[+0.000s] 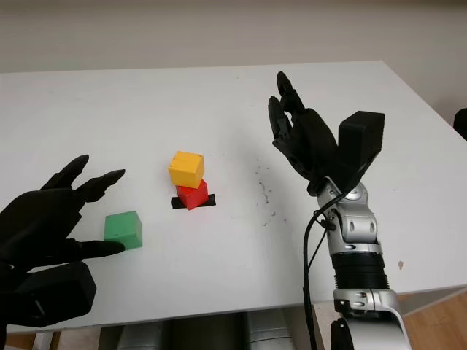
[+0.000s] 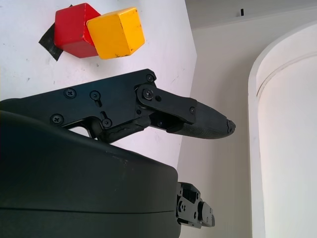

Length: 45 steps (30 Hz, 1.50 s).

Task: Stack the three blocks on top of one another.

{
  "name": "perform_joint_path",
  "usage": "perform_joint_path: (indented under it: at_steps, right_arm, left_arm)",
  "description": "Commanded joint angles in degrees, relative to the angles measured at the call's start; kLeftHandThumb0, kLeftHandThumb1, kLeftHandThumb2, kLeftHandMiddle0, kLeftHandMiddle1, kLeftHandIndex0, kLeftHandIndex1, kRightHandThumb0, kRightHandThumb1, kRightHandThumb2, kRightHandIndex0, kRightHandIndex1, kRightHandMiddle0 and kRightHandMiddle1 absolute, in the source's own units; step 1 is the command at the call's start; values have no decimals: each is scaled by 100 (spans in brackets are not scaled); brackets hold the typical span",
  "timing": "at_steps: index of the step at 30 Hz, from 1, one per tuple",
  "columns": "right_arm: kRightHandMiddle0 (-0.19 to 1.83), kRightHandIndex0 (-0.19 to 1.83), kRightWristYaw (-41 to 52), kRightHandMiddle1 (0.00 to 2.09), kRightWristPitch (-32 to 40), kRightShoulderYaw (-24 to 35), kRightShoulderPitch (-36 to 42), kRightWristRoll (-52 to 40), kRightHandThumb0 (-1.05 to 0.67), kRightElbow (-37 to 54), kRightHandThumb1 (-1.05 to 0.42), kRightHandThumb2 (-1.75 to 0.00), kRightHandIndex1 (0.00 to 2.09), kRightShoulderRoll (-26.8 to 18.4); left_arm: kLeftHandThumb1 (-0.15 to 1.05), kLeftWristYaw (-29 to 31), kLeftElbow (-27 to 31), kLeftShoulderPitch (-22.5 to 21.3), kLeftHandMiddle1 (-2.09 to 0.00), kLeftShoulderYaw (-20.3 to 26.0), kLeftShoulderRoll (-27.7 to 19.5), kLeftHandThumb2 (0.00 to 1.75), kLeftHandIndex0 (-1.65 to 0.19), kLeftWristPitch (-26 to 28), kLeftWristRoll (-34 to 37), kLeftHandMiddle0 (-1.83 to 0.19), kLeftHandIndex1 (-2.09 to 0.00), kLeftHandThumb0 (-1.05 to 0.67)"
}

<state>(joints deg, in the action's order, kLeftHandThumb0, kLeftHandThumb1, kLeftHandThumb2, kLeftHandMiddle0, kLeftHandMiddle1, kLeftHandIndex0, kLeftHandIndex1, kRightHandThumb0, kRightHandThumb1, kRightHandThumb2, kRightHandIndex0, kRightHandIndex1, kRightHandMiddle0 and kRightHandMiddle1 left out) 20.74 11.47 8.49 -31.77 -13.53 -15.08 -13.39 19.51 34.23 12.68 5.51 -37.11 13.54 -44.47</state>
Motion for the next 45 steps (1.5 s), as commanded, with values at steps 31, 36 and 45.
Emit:
perform_joint_path:
  at_steps: [31,36,45]
  right_arm:
    - [-19,-19,-26,0,55,17,-49,-18,-59,88,-105,-68,0,-117]
    - [-19,-19,-6,0,69,35,-38,-50,-61,97,-105,-69,0,-127]
    - [-19,-19,-8,0,96,78,-34,-82,-59,129,-105,-68,0,-157]
  left_arm:
    - [100,-589,-445,40,-6,-24,638,6,-20,-303,-176,-9,-76,-51]
    - [105,-924,-643,-20,-6,-72,775,10,-9,-320,-291,-12,-112,-46]
    - [105,-1078,-850,-55,-6,-103,815,12,-14,-361,-332,-18,-133,-44]
